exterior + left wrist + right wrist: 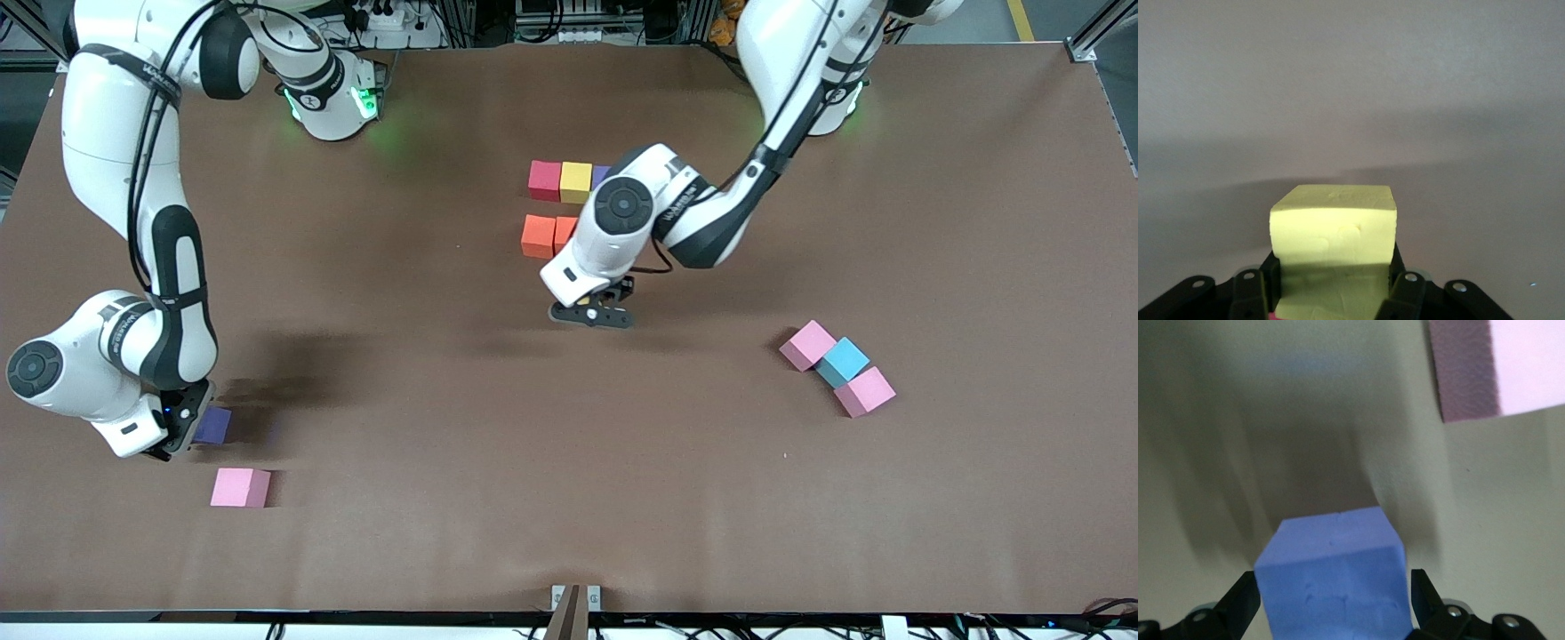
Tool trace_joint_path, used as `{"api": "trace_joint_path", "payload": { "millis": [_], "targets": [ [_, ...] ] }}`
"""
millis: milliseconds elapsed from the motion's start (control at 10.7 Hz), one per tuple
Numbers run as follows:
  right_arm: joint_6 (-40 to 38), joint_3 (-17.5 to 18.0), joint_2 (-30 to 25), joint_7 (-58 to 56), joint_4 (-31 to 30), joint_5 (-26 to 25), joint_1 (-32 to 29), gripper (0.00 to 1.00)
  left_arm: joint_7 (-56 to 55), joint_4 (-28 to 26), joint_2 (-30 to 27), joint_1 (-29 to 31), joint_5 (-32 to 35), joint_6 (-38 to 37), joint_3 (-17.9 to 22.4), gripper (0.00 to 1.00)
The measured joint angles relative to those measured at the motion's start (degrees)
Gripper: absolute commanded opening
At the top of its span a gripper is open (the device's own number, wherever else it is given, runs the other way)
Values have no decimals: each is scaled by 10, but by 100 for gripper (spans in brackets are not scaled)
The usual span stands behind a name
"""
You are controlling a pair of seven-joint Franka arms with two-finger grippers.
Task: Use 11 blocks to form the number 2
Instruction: 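Place yellow below orange with the left gripper while the right gripper lifts purple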
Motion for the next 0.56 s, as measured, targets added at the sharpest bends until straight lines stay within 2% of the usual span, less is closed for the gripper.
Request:
{"api": "trace_joint_path", "payload": {
  "millis": [93, 186, 373, 466, 559],
  "targets": [
    [0, 5, 1, 0, 1, 0, -3, 96, -7, 10, 13, -16, 0, 0, 2, 0],
    [0, 8, 2, 0, 3, 0, -2, 73, -11, 19, 26, -37, 0, 0, 11, 0],
    [0, 11, 2, 0, 8, 0, -2, 32, -12, 28, 39, -64, -3, 0, 31, 0],
    [-5, 11, 2, -2, 13, 0, -2, 19, -12, 36, 44, -67, -8, 0, 34, 0],
    [-14, 11, 2, -6, 20, 0, -3, 13, -12, 45, 51, -69, -13, 0, 36, 0]
  ]
}}
